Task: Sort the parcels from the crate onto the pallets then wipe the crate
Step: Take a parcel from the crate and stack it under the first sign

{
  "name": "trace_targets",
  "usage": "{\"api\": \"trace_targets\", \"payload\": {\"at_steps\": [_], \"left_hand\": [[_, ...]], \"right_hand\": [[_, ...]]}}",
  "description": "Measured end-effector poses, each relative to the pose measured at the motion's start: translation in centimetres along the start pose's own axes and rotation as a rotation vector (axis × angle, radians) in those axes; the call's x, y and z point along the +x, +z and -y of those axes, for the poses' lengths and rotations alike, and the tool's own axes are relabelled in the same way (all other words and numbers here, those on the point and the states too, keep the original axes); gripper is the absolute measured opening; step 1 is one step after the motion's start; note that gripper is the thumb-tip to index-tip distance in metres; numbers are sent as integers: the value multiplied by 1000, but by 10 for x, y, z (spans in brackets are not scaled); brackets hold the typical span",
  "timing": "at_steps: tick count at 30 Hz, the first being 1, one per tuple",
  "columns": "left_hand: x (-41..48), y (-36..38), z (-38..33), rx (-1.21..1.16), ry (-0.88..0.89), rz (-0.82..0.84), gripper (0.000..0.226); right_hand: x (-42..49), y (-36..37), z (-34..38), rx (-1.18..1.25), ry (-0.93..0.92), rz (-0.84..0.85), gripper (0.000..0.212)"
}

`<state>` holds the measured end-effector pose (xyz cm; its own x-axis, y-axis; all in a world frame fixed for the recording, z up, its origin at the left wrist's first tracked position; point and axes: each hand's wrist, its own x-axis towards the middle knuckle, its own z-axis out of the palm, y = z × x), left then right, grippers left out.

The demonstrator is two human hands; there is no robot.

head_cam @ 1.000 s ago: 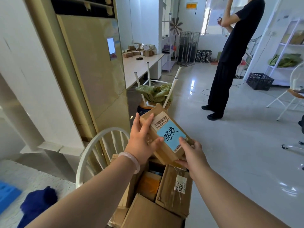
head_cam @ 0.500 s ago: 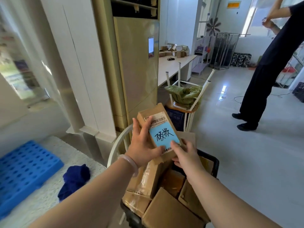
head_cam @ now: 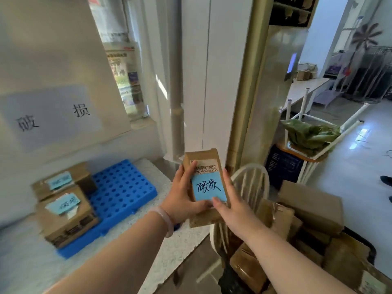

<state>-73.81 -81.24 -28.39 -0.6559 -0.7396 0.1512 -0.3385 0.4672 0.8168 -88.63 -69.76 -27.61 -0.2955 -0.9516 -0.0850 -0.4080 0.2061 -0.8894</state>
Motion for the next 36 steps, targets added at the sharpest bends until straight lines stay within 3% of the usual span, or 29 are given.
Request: {"api": "trace_targets", "payload": {"at_steps": [11,17,26,31,36], "left_hand": [[-82,-154,115,6,-223,-184,109],[-116,-204,161,-25,-321,-353,103],[-115,-222,185,-91,-392,-300,112],[-86,-228,203,-32,-435,-306,99],[-50,-226,225,-23,-523,-324,101]], "right_hand": [[68,182,73,-8,-88,225,67],[87,262,97,49,-83,266,68],[129,294,108,1,-12,307,67],[167,301,103,-43,12,312,66],[218,304,96,-58,29,358,64]]}}
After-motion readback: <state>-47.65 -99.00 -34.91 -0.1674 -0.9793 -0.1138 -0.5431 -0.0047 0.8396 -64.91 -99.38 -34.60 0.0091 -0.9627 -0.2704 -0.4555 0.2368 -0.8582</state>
